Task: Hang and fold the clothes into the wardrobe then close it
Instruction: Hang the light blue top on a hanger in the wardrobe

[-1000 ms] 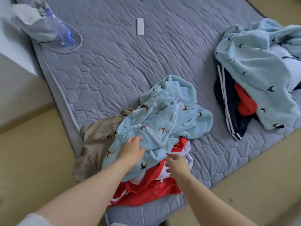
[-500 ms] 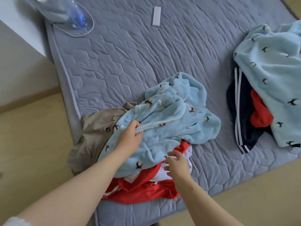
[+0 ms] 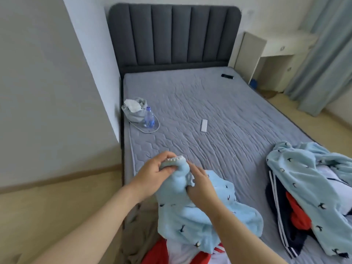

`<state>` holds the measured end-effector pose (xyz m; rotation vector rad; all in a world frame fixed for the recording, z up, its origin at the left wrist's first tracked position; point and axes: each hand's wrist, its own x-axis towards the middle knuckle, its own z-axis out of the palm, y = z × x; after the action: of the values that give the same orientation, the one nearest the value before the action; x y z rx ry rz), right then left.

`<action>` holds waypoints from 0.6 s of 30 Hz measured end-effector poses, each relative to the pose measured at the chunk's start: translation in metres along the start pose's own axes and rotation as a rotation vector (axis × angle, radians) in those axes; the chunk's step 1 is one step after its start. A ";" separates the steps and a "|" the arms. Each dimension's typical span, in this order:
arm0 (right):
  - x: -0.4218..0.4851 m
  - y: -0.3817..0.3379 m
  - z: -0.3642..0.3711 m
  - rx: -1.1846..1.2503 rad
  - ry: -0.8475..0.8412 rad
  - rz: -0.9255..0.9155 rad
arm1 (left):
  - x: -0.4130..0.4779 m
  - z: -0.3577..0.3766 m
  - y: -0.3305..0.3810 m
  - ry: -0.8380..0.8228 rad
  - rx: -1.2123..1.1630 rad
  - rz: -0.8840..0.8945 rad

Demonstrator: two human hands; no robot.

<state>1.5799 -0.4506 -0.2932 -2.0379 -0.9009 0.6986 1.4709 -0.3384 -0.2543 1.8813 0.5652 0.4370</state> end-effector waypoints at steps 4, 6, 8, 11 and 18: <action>-0.038 -0.062 0.018 0.417 0.113 0.039 | -0.021 -0.055 0.029 0.446 -0.320 -0.155; -0.054 -0.088 0.035 0.389 0.089 -0.051 | -0.031 -0.083 0.047 0.506 -0.494 -0.211; -0.062 -0.109 0.053 0.254 0.057 -0.111 | -0.042 -0.100 0.067 0.452 -0.567 -0.187; -0.060 -0.138 0.057 0.236 0.073 -0.149 | -0.057 -0.111 0.094 0.361 -0.592 -0.120; -0.040 -0.178 0.016 0.883 0.265 0.032 | -0.063 -0.124 0.079 0.453 -0.192 0.083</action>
<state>1.4817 -0.3967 -0.1489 -1.3022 -0.3038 0.6614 1.3657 -0.3051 -0.1381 1.6290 0.7157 0.9522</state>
